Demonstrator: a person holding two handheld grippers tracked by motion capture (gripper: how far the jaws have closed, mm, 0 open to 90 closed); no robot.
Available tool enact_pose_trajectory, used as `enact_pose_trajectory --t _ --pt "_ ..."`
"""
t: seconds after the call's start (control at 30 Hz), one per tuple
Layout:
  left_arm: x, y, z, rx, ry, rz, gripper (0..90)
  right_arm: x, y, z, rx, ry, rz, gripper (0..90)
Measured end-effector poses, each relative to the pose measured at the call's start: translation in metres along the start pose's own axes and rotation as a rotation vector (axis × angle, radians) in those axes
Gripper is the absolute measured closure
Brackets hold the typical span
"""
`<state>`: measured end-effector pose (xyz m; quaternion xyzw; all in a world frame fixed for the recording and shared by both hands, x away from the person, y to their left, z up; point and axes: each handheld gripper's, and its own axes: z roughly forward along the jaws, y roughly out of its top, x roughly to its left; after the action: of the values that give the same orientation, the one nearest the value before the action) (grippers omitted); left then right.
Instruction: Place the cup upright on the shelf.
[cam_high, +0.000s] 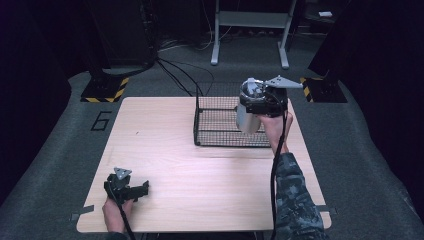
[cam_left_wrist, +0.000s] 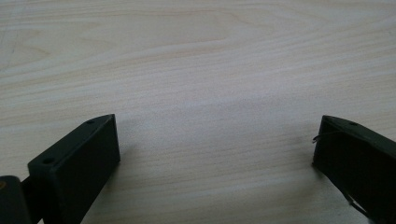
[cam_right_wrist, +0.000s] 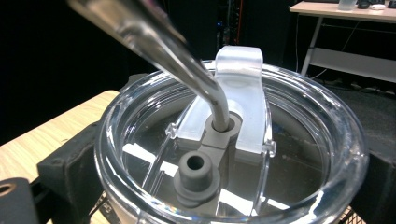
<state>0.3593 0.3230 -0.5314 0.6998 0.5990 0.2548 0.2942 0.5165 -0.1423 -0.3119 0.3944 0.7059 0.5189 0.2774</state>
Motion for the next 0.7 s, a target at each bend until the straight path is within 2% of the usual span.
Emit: enact_pose_trajectory --t 0.7 --pt "0.0 0.0 0.0 0.002 0.0 -0.001 0.2 -0.015 -0.013 0.024 0.031 -0.04 0.042 3.1"
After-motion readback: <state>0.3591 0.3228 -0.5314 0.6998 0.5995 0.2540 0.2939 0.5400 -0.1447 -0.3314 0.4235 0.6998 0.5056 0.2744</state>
